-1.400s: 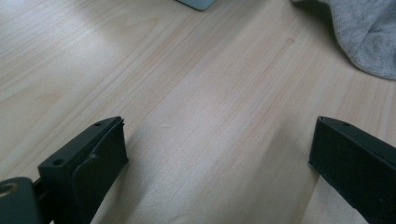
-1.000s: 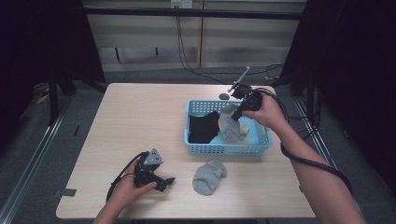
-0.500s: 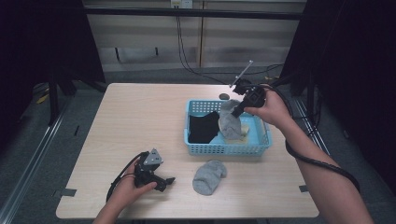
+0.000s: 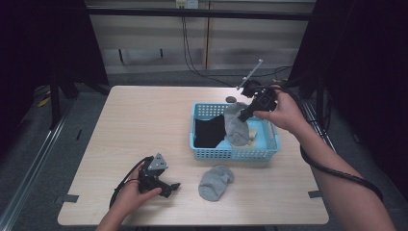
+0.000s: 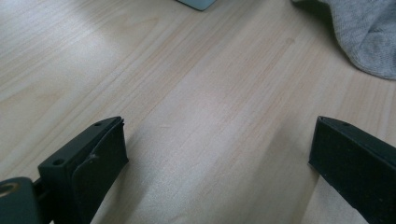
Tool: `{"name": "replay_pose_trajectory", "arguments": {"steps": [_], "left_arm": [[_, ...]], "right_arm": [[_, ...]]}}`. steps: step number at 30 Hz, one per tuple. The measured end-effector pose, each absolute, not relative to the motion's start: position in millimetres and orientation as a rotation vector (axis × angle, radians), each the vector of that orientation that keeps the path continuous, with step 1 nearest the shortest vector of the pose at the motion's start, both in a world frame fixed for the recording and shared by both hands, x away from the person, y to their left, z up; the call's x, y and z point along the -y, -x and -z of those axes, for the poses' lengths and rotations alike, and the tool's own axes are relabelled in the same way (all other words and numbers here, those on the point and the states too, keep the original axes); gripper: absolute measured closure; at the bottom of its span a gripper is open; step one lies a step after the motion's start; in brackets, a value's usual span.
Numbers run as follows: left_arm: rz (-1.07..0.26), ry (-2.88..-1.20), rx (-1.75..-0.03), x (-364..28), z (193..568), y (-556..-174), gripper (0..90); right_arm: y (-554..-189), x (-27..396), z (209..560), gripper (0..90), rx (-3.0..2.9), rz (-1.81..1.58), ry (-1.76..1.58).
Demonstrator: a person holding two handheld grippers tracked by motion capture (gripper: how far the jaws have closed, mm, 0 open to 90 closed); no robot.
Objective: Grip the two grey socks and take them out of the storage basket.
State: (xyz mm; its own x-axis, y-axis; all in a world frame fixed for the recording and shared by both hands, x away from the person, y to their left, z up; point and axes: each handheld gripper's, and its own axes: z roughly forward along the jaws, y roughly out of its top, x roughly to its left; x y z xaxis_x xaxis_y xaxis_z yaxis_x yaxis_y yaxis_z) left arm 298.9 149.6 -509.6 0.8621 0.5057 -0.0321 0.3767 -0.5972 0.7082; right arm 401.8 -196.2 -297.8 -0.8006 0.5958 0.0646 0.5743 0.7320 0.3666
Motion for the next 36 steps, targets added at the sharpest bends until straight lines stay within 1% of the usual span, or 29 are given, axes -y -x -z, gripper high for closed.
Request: {"name": "replay_pose_trajectory", "arguments": {"steps": [12, 24, 31, 36], "left_arm": [[-0.223, -2.275, -0.636, -149.5, 509.8, -298.9, 3.3], [-0.221, -2.272, -0.638, -149.3, 510.0, -298.7, 3.3], [-0.222, -2.276, -0.636, -149.5, 509.9, -298.8, 3.3], [-0.222, -2.280, -0.630, -150.0, 509.8, -298.7, 3.3]], "right_arm": [[-378.7, 178.4, 304.7, 83.6, -2.939, -0.603, -0.863], [-347.9, 162.4, 307.9, 83.5, -3.005, -0.642, -0.700], [-326.7, 149.2, 315.4, 83.4, -3.053, -0.662, -0.601], [-314.2, 137.3, 326.8, 83.3, -3.108, -0.624, -0.535]]}}
